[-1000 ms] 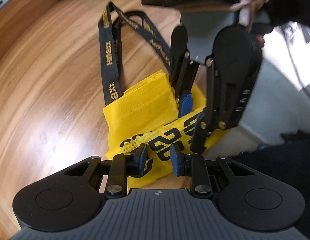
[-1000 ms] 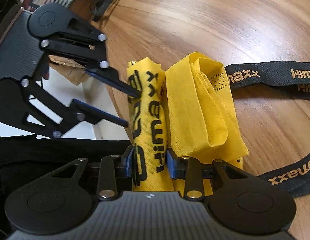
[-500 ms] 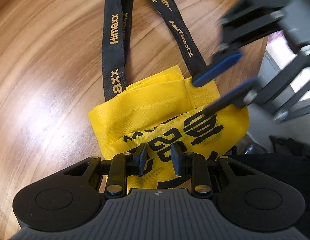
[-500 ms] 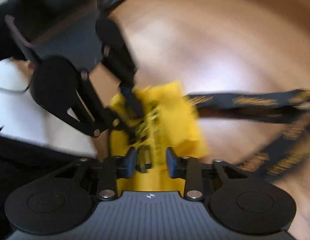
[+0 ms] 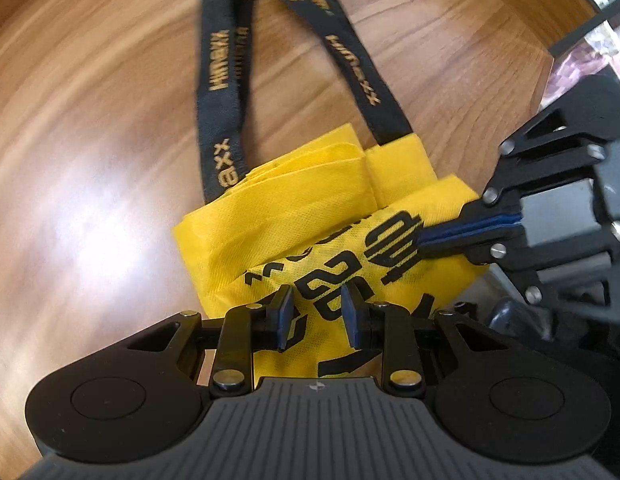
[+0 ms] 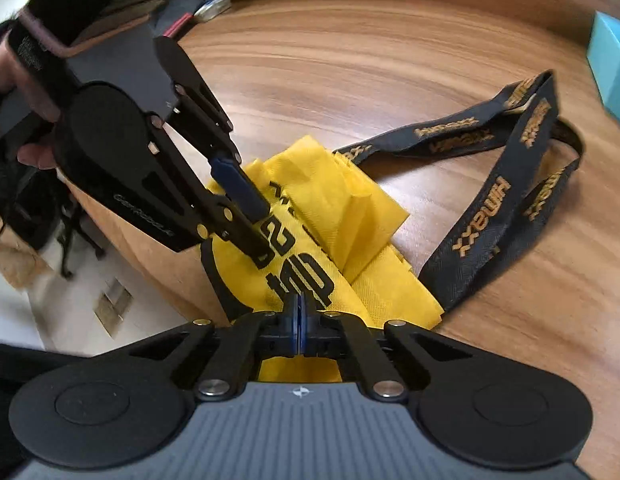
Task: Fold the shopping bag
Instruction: 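Press the folded bundle flat with the right gripper while the left gripper holds it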
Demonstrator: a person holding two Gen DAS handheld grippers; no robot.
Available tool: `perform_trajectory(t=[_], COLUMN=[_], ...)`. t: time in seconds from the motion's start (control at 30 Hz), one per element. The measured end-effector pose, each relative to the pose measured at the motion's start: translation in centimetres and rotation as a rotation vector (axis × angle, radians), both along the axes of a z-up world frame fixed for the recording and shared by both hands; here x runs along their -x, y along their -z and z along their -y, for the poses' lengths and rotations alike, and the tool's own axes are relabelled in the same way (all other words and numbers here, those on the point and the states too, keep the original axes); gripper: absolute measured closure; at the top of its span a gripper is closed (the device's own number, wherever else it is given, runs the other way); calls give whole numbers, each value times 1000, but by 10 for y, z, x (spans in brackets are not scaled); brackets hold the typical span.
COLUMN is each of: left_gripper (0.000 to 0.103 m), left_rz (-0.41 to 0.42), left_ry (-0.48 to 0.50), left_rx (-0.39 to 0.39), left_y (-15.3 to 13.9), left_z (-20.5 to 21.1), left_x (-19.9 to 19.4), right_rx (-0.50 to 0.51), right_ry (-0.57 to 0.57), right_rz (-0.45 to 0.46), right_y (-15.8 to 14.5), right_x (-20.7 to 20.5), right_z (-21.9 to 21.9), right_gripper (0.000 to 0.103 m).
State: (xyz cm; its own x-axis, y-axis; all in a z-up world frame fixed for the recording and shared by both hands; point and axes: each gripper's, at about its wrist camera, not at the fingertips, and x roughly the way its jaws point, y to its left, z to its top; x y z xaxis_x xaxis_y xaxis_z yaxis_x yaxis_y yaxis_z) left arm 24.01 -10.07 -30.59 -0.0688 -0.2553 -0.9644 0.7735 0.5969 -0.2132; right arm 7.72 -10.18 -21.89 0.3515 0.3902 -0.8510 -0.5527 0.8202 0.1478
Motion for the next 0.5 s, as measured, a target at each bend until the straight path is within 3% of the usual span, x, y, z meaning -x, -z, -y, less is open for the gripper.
perform_trajectory(t=[0.07,0.27,0.33,0.4,0.5], left_gripper=[73,73,73,73,73], left_rz=[24,27,55,51,10], left_ry=[-13,-44,-59,-69,-86], left_rx=[15,23,22,21,34], left_y=[-2,-7,-7,-1,3], left_z=[-6,-13,-12,-7,-4], left_x=[7,15,19,14,8], right_rx=[99,394,469,530,555], right_ry=[-86,-342,-360,-361,-430], right_rz=[93,372,449,484,427], right_y=[1,4,14,18,15], right_x=[20,79,92,99,113], right_z=[-18,-73,-79,-86,-92], right_gripper=[68,67,60,56,53])
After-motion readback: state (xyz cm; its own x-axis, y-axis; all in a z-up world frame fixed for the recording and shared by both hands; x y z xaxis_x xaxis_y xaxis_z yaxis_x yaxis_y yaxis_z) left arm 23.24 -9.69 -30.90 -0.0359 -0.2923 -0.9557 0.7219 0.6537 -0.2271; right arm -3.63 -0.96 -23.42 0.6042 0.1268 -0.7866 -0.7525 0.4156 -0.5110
